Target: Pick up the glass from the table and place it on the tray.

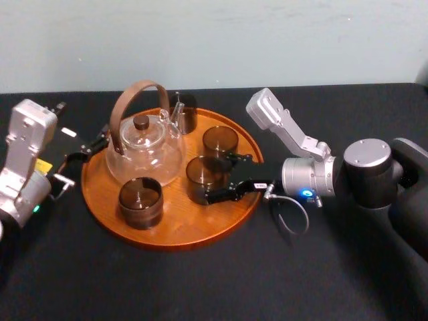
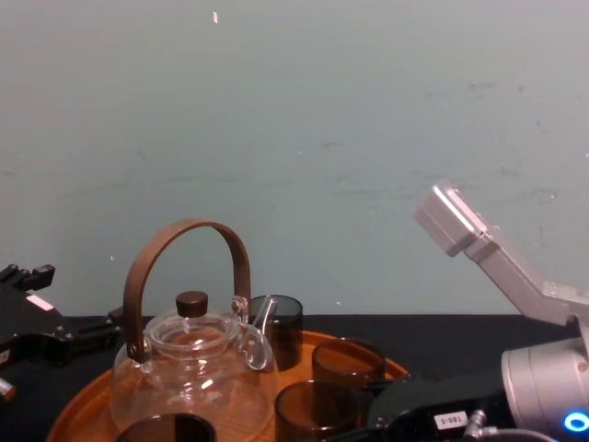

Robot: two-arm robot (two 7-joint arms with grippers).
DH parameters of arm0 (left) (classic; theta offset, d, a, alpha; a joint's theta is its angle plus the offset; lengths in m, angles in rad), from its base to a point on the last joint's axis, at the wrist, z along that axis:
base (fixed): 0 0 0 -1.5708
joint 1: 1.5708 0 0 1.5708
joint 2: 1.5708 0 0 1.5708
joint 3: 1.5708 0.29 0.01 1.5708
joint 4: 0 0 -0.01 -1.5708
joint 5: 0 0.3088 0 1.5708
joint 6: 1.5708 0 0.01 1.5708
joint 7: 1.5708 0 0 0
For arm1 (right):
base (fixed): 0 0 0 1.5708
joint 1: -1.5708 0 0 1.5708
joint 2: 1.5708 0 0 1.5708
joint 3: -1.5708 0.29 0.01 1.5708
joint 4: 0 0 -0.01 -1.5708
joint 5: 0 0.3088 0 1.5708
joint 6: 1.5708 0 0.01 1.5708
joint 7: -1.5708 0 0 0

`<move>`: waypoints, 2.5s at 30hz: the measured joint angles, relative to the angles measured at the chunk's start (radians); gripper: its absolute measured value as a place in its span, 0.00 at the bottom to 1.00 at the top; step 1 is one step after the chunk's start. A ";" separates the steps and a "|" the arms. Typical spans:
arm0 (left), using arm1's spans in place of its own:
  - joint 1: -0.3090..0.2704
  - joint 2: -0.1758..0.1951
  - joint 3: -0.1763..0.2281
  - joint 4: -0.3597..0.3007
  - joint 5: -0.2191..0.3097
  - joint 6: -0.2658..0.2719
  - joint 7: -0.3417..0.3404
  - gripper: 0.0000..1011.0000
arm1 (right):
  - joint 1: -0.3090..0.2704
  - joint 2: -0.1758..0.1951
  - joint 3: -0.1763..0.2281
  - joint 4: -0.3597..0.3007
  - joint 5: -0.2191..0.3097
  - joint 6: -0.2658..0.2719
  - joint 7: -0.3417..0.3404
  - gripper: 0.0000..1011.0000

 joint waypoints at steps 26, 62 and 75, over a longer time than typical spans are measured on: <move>0.000 0.000 0.000 0.000 0.000 0.000 0.000 0.99 | -0.018 0.043 0.005 -0.055 0.024 0.013 0.029 0.99; 0.000 0.000 0.000 0.000 0.000 0.000 0.000 0.99 | -0.185 0.254 0.155 -0.232 0.145 -0.004 -0.058 0.99; 0.000 0.000 0.000 0.000 0.000 0.000 0.000 0.99 | -0.152 0.224 0.216 -0.140 0.162 -0.035 -0.107 0.99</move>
